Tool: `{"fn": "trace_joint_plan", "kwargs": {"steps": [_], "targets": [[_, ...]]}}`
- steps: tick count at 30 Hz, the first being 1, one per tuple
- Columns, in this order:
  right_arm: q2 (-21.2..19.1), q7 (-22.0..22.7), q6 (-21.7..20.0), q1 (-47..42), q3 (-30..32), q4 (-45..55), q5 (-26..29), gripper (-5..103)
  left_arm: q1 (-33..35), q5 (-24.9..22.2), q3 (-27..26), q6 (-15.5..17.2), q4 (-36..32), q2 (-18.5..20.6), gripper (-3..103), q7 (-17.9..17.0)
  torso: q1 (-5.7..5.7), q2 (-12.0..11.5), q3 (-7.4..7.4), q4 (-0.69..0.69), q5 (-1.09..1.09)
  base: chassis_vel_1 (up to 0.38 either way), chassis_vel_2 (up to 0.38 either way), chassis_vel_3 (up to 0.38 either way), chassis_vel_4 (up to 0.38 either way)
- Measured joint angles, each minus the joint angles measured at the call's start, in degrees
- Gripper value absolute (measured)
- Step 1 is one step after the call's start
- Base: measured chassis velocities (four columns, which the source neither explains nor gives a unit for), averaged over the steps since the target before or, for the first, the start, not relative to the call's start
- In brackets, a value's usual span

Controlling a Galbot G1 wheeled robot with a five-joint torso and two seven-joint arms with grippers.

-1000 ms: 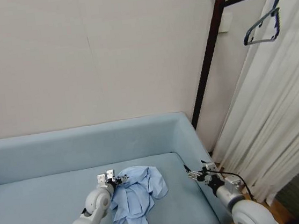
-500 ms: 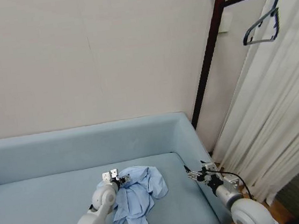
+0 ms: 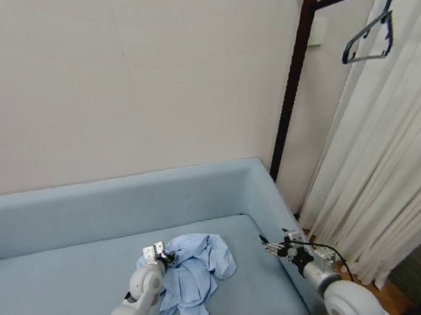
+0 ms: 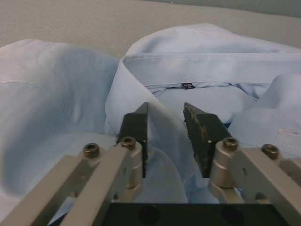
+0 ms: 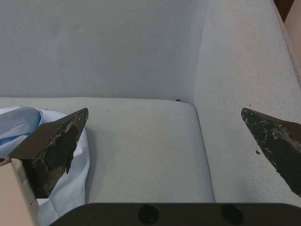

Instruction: Pick up the clothes from the sofa and hang them on the clothes hanger.

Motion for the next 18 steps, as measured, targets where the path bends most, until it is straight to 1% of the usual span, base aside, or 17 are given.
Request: {"fn": "trace_joint_plan", "kwargs": {"steps": [3, 4, 6, 7, 10, 11, 13, 14, 16, 18], "targets": [[0.07, -0.01, 0.02, -0.02, 0.13, -0.19, -0.04, 100, 1.03, 0.11, -0.26, -0.05, -1.16, 0.40, 14, -0.18, 0.00, 0.00, 0.00, 0.00, 0.00, 0.000, 0.000, 0.000, 0.000], [0.07, -0.01, 0.02, -0.02, 0.13, -0.19, -0.04, 100, 1.03, 0.11, -0.26, -0.05, -1.16, 0.40, 14, -0.18, 0.00, 0.00, 0.00, 0.00, 0.00, 0.000, 0.000, 0.000, 0.000], [0.21, -0.03, 0.03, -0.04, 0.14, -0.26, -0.06, 100, 1.87, 0.13, -0.81, -0.20, -1.97, 0.61, 4, -0.70, 0.00, 0.00, 0.00, 0.00, 0.00, 0.000, 0.000, 0.000, 0.000], [0.27, -0.03, 0.03, -0.02, 0.12, -0.28, -0.06, 100, 2.24, 0.13, -1.08, -0.23, -2.24, 0.71, 2, -0.80, 0.00, 0.00, 0.00, 0.00, 0.00, 0.000, 0.000, 0.000, 0.000], [0.36, -0.04, 0.03, 0.05, 0.02, -0.30, -0.02, 100, 2.96, 0.13, -1.59, -0.53, -2.80, 0.99, 0, -1.08, 0.00, 0.00, 0.00, 0.00, 0.00, 0.000, 0.000, 0.000, 0.000], [0.39, -0.03, 0.03, 0.10, -0.05, -0.33, 0.01, 100, 3.18, 0.13, -1.74, -0.78, -3.21, 1.18, 0, -1.58, 0.00, 0.00, 0.00, 0.00, 0.00, 0.000, 0.000, 0.000, 0.000], [0.27, -0.04, 0.03, 0.29, -0.18, -0.52, 0.07, 100, 3.03, -0.79, -1.87, -0.93, -4.68, 1.73, 0, -4.19, 0.00, 0.00, 0.00, 0.01, 0.00, 0.000, 0.000, 0.000, 0.000], [0.27, -0.04, 0.03, 0.29, -0.18, -0.52, 0.07, 100, 3.03, -0.79, -1.87, -0.93, -4.68, 1.73, 0, -4.19, 0.00, 0.00, 0.00, 0.01, 0.00, 0.000, 0.000, 0.000, 0.000], [-0.05, -0.05, 0.02, 0.53, -0.36, -0.90, 0.08, 100, 1.49, -4.13, -1.53, -0.65, -6.42, 2.96, 0, -7.93, 0.00, 0.01, 0.00, 0.00, 0.00, 0.000, 0.000, 0.000, 0.000], [-0.23, -0.09, 0.03, 0.81, -0.54, -1.27, 0.08, 100, -0.22, -8.69, -1.03, 0.23, -7.70, 4.78, 0, -10.20, 0.00, 0.01, 0.00, -0.01, 0.00, 0.000, 0.000, 0.000, 0.000]]}}
